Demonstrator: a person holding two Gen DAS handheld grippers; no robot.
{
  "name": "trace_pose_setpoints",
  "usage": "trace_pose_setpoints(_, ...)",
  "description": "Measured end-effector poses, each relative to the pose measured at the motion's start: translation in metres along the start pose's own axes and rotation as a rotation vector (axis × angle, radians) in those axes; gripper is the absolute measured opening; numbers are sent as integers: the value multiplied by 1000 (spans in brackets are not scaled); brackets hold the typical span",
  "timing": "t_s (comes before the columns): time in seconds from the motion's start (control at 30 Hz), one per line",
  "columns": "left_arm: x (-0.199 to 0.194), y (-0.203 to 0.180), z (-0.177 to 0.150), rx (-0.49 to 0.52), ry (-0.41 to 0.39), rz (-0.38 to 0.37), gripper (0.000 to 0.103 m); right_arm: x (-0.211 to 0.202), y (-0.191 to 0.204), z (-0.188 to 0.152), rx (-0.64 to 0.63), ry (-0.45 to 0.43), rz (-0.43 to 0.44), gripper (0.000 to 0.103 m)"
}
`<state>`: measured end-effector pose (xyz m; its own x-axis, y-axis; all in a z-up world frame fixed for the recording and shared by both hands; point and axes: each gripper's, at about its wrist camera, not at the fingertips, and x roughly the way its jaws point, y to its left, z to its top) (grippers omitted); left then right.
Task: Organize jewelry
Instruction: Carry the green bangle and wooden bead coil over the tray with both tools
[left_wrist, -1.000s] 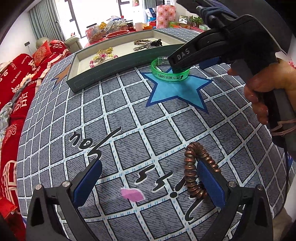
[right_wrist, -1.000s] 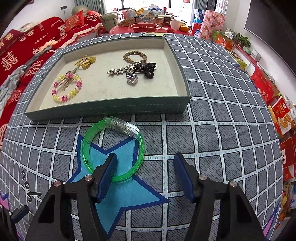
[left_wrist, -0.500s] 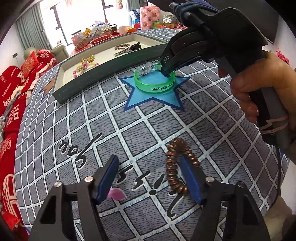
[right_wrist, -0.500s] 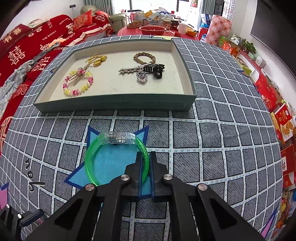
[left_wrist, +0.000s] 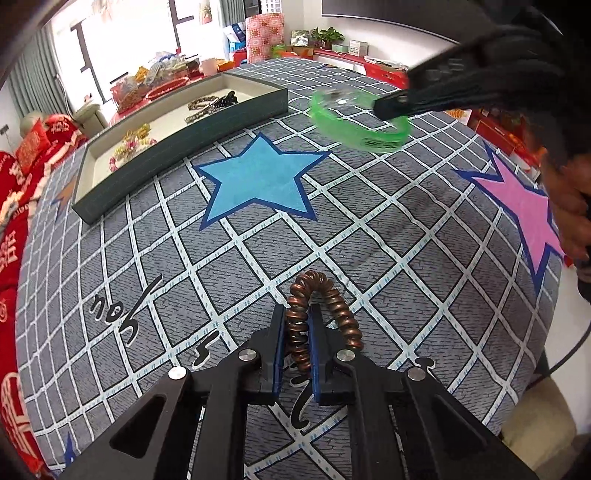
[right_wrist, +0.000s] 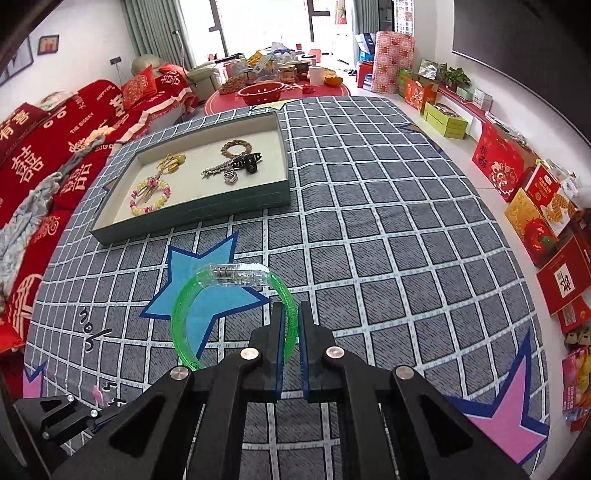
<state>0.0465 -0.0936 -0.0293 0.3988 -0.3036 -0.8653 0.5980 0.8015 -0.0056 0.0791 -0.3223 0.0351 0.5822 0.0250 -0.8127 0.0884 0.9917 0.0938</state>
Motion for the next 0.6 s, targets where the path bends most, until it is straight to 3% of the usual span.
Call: trace_pose_setpoints(0.6, -25, 31, 16, -58, -112, -39, 24, -46, 2, 4, 45, -75, 15, 7)
